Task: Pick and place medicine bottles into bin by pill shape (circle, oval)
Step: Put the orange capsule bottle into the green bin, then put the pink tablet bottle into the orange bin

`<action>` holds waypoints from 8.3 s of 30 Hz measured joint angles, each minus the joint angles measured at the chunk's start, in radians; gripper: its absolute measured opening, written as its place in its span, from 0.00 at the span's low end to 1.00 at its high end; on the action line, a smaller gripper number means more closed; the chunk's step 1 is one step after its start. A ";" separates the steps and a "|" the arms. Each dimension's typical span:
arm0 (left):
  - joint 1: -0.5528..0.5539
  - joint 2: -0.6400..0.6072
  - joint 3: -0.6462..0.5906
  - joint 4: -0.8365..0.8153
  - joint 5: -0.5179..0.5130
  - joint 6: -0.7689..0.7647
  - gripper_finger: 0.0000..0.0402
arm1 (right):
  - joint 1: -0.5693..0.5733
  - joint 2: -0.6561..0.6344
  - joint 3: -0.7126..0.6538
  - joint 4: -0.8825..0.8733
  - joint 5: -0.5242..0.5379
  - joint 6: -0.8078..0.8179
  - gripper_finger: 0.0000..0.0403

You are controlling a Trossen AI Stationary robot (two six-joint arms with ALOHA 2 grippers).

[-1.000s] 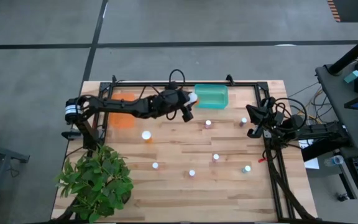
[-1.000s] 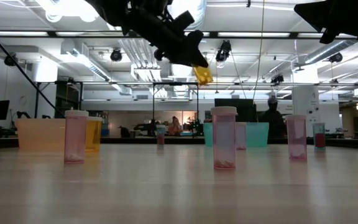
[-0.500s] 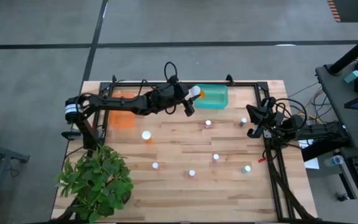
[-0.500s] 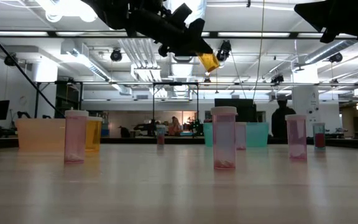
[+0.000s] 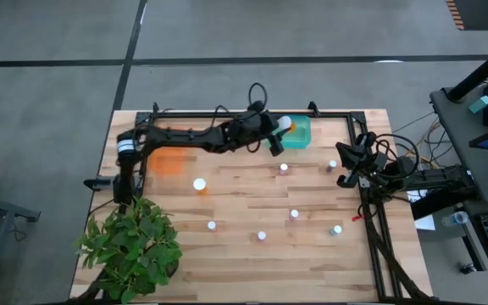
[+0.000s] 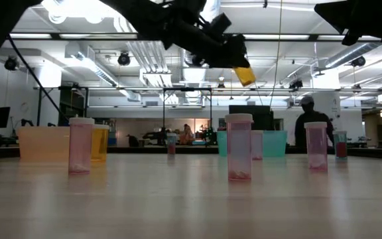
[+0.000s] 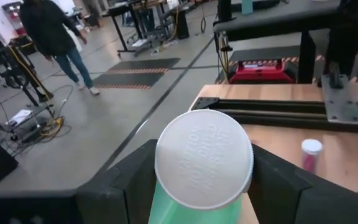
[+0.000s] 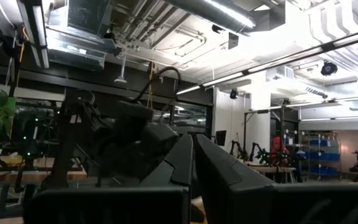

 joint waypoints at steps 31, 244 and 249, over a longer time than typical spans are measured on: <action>0.110 0.268 0.201 -0.152 0.012 -0.086 0.48 | 0.000 0.001 0.000 -0.008 0.001 0.000 0.02; -0.057 -0.456 -0.438 -0.183 -0.062 -0.008 0.62 | -0.001 0.027 0.000 -0.043 0.030 -0.003 0.02; -0.056 -0.559 -0.541 -0.152 -0.063 -0.007 0.62 | -0.001 0.041 0.000 -0.045 0.040 -0.002 0.02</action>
